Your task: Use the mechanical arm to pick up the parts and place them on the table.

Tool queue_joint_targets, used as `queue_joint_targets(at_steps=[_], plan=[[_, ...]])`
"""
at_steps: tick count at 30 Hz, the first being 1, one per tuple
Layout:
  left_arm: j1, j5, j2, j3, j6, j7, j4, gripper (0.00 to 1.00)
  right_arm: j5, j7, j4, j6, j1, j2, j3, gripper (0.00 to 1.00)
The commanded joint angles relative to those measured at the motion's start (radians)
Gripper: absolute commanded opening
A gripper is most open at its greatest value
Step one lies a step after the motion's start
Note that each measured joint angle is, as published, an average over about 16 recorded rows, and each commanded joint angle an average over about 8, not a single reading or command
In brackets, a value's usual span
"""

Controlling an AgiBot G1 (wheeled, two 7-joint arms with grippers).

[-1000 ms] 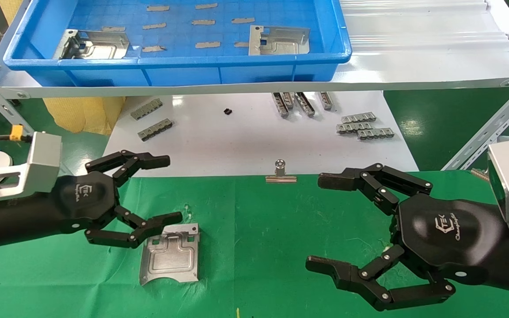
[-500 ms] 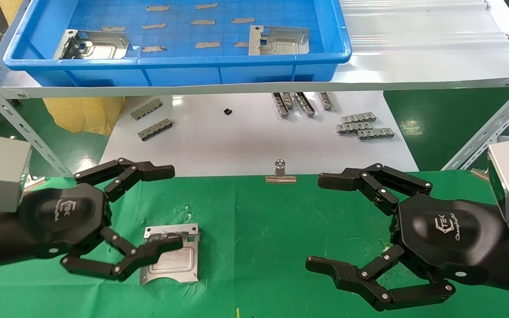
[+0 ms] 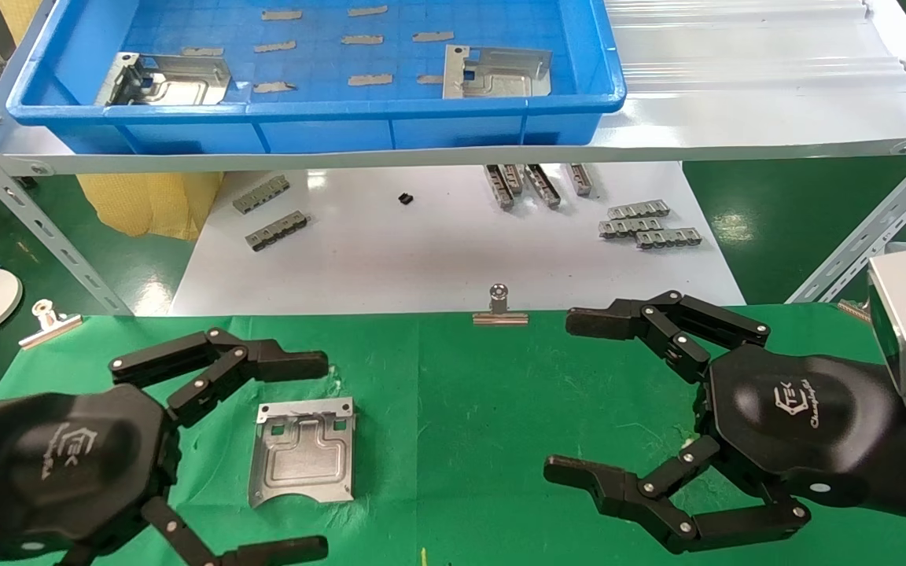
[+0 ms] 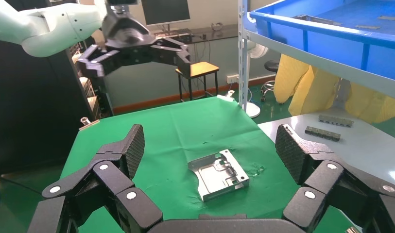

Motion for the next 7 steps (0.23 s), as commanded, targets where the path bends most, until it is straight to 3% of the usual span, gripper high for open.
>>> queue_joint_targets(at_steps=[1,7], plan=[[0.013,-0.006,-0.007,-0.011,-0.002,-0.014,-0.028,1.00,0.000,0.000,0.000,0.000,0.000,0.000,0.000,1.00],[0.013,-0.008,-0.008,-0.012,-0.003,-0.012,-0.027,1.00,0.000,0.000,0.000,0.000,0.000,0.000,0.000,1.00]])
